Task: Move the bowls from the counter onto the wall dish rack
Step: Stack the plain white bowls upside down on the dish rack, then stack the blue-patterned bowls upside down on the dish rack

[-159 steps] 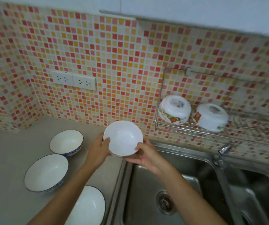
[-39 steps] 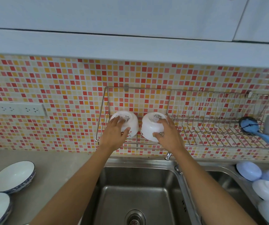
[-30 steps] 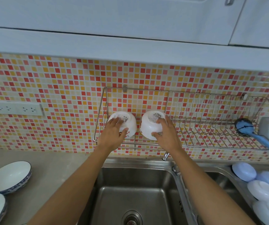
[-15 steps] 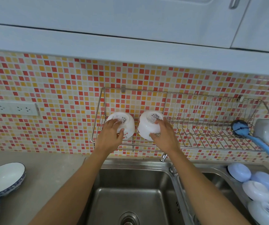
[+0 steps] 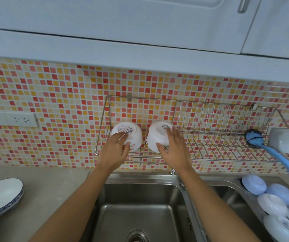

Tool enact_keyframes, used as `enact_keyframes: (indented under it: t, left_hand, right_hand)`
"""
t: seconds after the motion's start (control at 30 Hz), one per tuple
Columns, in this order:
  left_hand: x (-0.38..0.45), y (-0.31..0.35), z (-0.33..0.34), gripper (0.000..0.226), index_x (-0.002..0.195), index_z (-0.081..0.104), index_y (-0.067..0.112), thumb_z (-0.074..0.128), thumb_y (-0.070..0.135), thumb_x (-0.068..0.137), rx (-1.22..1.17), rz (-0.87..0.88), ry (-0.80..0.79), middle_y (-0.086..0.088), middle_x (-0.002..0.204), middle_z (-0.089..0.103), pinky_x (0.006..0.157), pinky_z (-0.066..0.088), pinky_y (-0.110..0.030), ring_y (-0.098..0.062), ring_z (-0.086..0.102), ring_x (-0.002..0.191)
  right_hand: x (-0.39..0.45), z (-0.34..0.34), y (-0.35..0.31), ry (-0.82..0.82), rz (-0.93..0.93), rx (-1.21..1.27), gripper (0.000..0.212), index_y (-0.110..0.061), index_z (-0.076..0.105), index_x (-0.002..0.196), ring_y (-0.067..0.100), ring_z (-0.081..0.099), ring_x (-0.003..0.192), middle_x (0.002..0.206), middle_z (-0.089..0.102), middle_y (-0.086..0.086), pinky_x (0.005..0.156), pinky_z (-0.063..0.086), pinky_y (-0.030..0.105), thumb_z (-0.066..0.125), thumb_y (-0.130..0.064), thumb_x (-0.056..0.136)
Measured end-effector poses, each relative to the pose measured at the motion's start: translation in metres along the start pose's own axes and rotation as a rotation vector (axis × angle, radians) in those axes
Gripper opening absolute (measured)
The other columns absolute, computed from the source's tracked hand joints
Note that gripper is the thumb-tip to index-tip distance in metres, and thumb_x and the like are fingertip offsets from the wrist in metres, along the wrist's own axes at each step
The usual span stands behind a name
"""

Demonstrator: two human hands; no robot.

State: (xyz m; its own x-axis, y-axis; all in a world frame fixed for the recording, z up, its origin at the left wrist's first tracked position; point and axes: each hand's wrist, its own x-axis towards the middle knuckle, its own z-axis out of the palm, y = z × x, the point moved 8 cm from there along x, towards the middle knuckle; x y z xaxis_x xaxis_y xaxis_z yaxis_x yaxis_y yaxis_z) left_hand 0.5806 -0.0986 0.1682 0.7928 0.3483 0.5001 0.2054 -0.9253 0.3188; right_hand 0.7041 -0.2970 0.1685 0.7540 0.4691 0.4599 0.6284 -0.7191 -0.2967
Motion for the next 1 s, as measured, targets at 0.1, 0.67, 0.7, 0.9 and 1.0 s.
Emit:
enact_keyframes:
  t: [0.1, 0.67, 0.7, 0.9, 1.0]
  left_hand:
    - [-0.011, -0.001, 0.005, 0.062, 0.138, 0.046, 0.020, 0.017, 0.052, 0.093, 0.113, 0.048, -0.039, -0.001, 0.144, 0.046, 0.105, 0.039, -0.045, -0.024, 0.045, 0.132]
    - [-0.209, -0.121, -0.073, 0.034, 0.126, 0.054, 0.015, 0.044, 0.022, 0.094, -0.120, -0.368, 0.237, -0.006, 0.127, 0.057, 0.101, 0.038, -0.030, -0.020, 0.051, 0.117]
    - [-0.229, -0.139, -0.079, 0.032, 0.125, 0.055, 0.014, 0.045, 0.018, 0.094, -0.103, -0.420, 0.250, -0.006, 0.126, 0.058, 0.100, 0.036, -0.027, -0.020, 0.050, 0.116]
    - [-0.335, -0.215, -0.106, 0.033, 0.123, 0.055, 0.008, 0.047, 0.006, 0.092, -0.076, -0.757, 0.288, -0.011, 0.122, 0.059, 0.094, 0.030, -0.020, -0.027, 0.049, 0.115]
    - [-0.395, -0.250, -0.097, 0.036, 0.129, 0.049, 0.005, 0.047, 0.014, 0.095, -0.138, -1.011, 0.207, -0.017, 0.127, 0.054, 0.099, 0.032, -0.029, -0.031, 0.046, 0.120]
  right_hand:
    - [-0.009, 0.007, -0.005, -0.017, -0.065, -0.157, 0.080, -0.019, 0.008, 0.155, 0.022, 0.006, 0.150, 0.164, 0.010, 0.004, 0.122, 0.006, 0.046, 0.009, -0.067, 0.091]
    - [-0.154, 0.116, -0.144, -0.172, -0.374, 0.423, 0.029, -0.015, 0.067, 0.109, 0.017, 0.060, 0.103, 0.110, 0.062, 0.000, 0.089, 0.051, 0.038, 0.055, -0.030, 0.088]
    - [-0.161, 0.129, -0.158, -0.224, -0.370, 0.450, 0.031, -0.014, 0.067, 0.110, 0.019, 0.060, 0.103, 0.110, 0.062, 0.001, 0.089, 0.051, 0.039, 0.053, -0.031, 0.088]
    - [-0.219, 0.196, -0.241, -0.620, -0.304, 0.586, 0.038, -0.014, 0.056, 0.124, 0.021, 0.055, 0.112, 0.122, 0.057, 0.006, 0.096, 0.043, 0.031, 0.063, -0.027, 0.090]
    - [-0.262, 0.234, -0.284, -0.864, -0.090, 0.645, 0.051, -0.016, 0.051, 0.130, 0.018, 0.057, 0.105, 0.122, 0.059, 0.006, 0.096, 0.045, 0.032, 0.068, -0.037, 0.086]
